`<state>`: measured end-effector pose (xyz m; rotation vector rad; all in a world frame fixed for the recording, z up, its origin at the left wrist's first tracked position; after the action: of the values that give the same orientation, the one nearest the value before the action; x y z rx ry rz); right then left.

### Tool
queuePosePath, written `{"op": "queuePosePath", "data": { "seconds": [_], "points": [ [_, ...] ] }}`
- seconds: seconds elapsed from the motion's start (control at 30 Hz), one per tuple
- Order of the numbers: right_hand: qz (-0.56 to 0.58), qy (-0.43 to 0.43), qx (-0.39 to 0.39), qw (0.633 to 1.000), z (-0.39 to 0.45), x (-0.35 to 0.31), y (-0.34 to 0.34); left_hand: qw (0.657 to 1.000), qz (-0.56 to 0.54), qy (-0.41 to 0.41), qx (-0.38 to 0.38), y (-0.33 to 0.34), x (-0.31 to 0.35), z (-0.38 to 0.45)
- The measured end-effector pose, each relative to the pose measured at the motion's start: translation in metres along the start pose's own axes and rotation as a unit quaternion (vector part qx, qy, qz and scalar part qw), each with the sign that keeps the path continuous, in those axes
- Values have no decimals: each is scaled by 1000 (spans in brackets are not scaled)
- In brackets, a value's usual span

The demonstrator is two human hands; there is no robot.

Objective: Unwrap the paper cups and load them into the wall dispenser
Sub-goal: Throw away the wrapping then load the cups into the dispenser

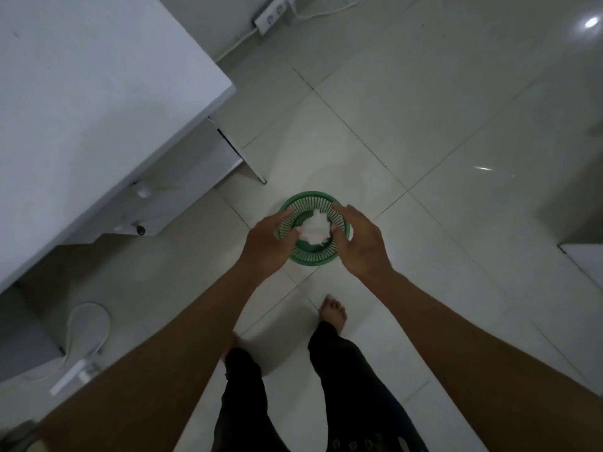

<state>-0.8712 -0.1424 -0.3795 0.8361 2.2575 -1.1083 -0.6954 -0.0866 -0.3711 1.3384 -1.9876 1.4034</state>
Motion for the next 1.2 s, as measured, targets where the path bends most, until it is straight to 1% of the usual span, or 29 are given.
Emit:
{"op": "queuePosePath", "data": {
  "seconds": [0.13,0.2,0.3,0.4,0.47,0.57,0.63,0.7,0.9,0.93,1.07,1.13,1.2],
  "points": [
    [-41,-72,4,997,-10,-32,-6,995,55,79,29,-28,30,-6],
    [-68,-112,22,991,-18,-59,-9,987,94,124,46,-51,49,-11],
    [-96,-187,68,975,-44,-123,-16,963,154,201,89,-102,80,-31],
    [-101,-254,107,956,-72,-184,-16,938,199,251,134,-155,105,-54],
    [-95,-298,125,942,-94,-224,-12,925,222,253,176,-199,111,-73],
    [-81,-343,126,927,-120,-280,0,900,251,264,239,-265,113,-103],
    [-74,-367,125,919,-140,-318,16,884,256,272,282,-310,108,-128],
    [-67,-380,123,914,-157,-352,33,877,257,264,309,-348,102,-149],
    [-37,-437,93,894,-221,-459,114,849,275,246,378,-470,60,-226],
    [-40,-443,85,892,-227,-468,123,847,280,244,380,-482,55,-234],
    [-32,-460,59,886,-257,-515,183,819,286,238,436,-554,20,-287],
    [-39,-483,43,874,-274,-536,217,805,294,231,460,-585,2,-313],
    [-40,-498,29,866,-287,-557,245,800,291,223,475,-610,-18,-331]
  ]
}}
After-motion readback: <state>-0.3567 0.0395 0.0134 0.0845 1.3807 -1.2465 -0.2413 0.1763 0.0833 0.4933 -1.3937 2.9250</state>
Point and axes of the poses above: each hand's wrist, its own z-axis towards the middle knuckle, its own y-axis out of the palm, x = y × z, the point moved 9 cm from there along z, towards the middle knuckle, and after that the axes turned 12 degrees about y, right-handed, at the moved point
